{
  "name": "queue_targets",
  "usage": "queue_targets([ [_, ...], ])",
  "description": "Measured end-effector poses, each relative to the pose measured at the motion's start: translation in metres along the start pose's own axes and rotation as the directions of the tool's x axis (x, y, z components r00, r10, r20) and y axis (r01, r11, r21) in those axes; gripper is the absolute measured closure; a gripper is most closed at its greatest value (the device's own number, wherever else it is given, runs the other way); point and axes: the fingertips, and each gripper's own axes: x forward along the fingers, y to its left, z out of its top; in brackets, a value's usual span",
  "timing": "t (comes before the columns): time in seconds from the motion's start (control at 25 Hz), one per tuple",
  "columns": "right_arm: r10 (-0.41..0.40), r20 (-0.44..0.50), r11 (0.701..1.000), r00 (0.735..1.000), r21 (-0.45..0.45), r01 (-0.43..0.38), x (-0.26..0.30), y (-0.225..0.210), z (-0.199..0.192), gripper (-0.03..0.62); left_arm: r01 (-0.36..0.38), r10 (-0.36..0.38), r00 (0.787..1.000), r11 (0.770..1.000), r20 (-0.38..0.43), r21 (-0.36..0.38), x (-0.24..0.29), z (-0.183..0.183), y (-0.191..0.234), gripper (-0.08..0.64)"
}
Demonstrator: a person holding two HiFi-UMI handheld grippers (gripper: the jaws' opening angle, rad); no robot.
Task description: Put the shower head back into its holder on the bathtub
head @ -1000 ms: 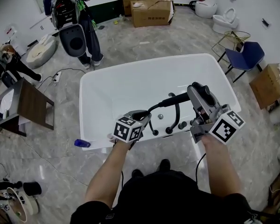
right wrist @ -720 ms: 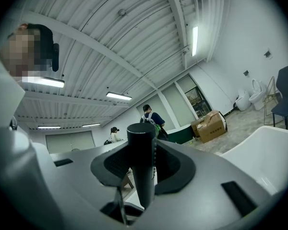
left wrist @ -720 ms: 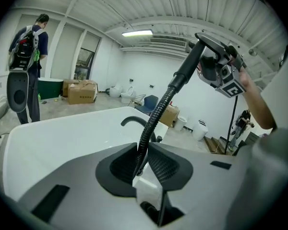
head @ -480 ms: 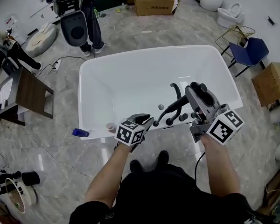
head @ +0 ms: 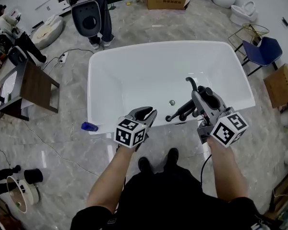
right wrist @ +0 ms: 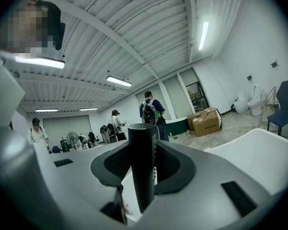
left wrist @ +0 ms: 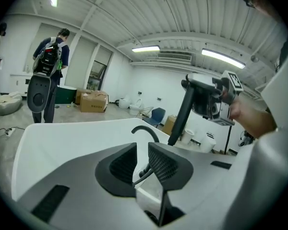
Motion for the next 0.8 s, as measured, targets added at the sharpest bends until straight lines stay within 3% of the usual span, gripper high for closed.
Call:
queue_targets([
  [0.4, -0.111, -0.078, 0.992, 0.991, -0.069, 0.106, 0.001, 0.014, -0.046, 0.456, 0.025, -0.025, 0.998, 1.0, 0.049, 0.012, -0.043, 0.007, 0.008, 0.491],
  [0.8, -0.126, -0.167, 0.991, 0.978, -0.06, 0.118, 0.029, -0.021, -0.086, 0.456, 0.034, -0.033, 0.999, 0.999, 0.022, -0.042, -0.014, 0.008, 0.017, 0.494],
])
